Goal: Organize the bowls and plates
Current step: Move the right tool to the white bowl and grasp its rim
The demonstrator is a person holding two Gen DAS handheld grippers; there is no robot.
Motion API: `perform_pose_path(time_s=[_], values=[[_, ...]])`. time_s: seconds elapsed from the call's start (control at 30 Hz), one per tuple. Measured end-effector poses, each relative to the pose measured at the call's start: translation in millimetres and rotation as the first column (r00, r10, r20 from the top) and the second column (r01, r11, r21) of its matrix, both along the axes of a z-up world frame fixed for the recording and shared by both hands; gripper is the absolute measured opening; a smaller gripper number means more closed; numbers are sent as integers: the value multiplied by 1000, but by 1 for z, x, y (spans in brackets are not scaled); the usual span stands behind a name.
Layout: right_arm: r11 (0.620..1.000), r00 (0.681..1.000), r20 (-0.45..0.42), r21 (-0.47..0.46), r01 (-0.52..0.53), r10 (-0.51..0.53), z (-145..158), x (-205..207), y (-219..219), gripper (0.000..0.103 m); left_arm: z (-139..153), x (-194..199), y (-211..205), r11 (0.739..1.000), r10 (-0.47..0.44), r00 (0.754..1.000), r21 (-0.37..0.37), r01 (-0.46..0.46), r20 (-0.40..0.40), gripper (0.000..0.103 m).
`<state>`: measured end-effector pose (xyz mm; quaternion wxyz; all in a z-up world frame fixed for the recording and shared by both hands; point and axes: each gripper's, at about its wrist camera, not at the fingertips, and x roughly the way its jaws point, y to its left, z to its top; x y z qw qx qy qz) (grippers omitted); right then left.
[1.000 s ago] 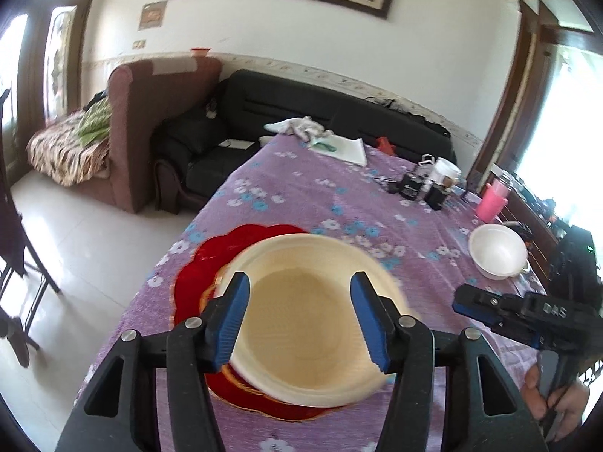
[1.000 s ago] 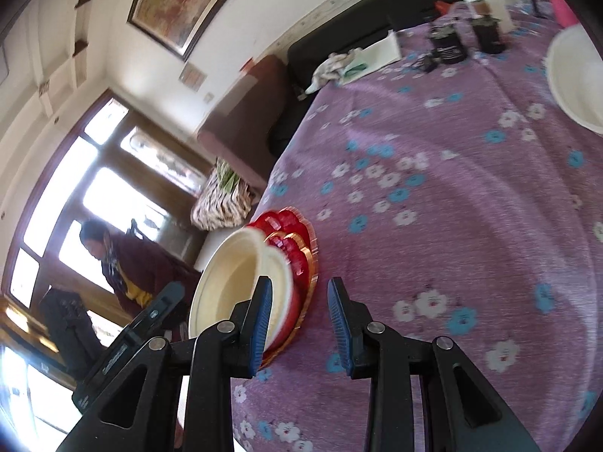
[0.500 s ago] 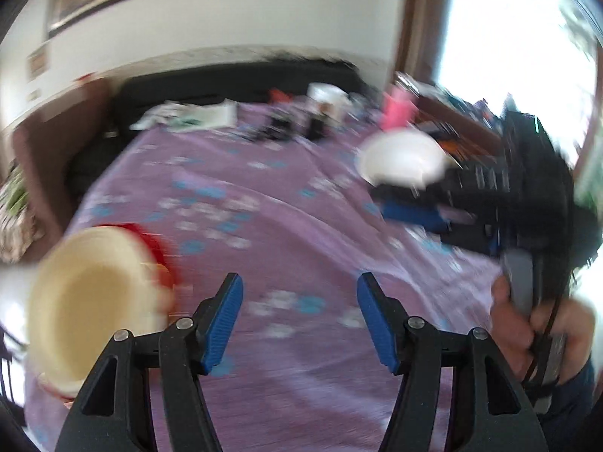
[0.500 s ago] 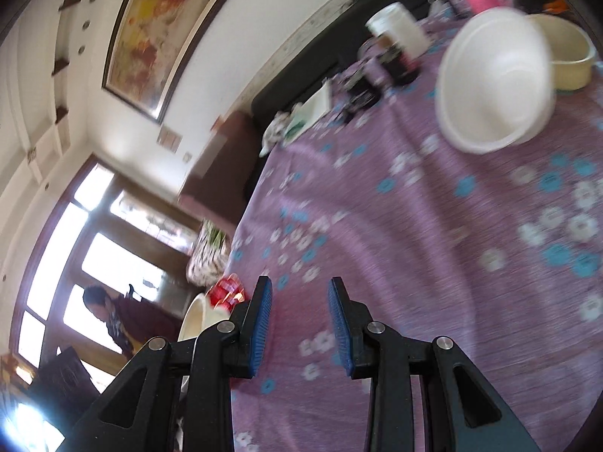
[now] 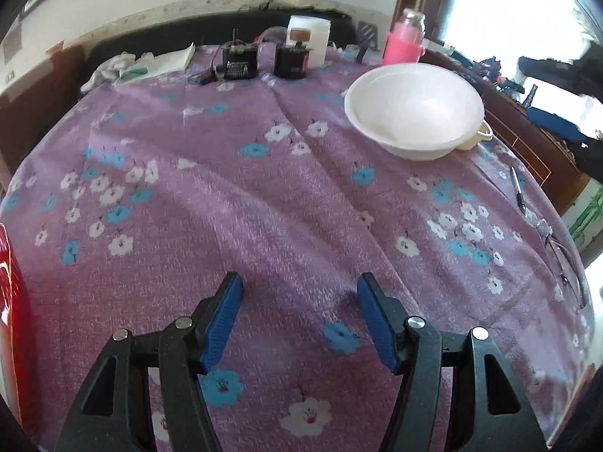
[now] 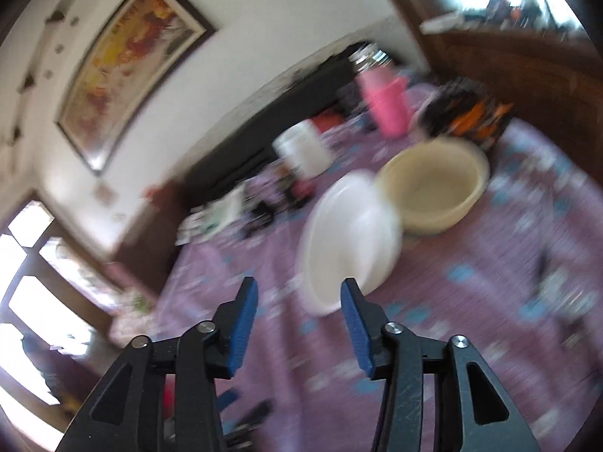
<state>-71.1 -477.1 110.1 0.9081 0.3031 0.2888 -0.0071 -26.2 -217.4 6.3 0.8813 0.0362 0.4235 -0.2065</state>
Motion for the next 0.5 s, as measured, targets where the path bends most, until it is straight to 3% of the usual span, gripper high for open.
perform_pose_path(time_s=[0.1,0.3,0.4,0.43,0.5], values=[[992,994,-69,-106,72,-80,-2,21,-14,60,-1,0,-1,1000,-7,1000,-8,7,-2,65],[994,988,-132,-92,65,-77,-34,56,-22,58,0,5,3,999,-9,1000,-46,8,-14,67],[996,986,-150,-69,59,-69,-50,65,-23,17,0,6,3,999,-10,1000,-50,9,-17,68],[997,987,-143,-59,59,-67,-53,64,-25,10,1,6,4,998,-7,1000,-55,6,-18,68],[997,990,-129,-47,58,-64,-56,61,-28,7,2,7,6,998,5,1000,-65,-6,-14,68]])
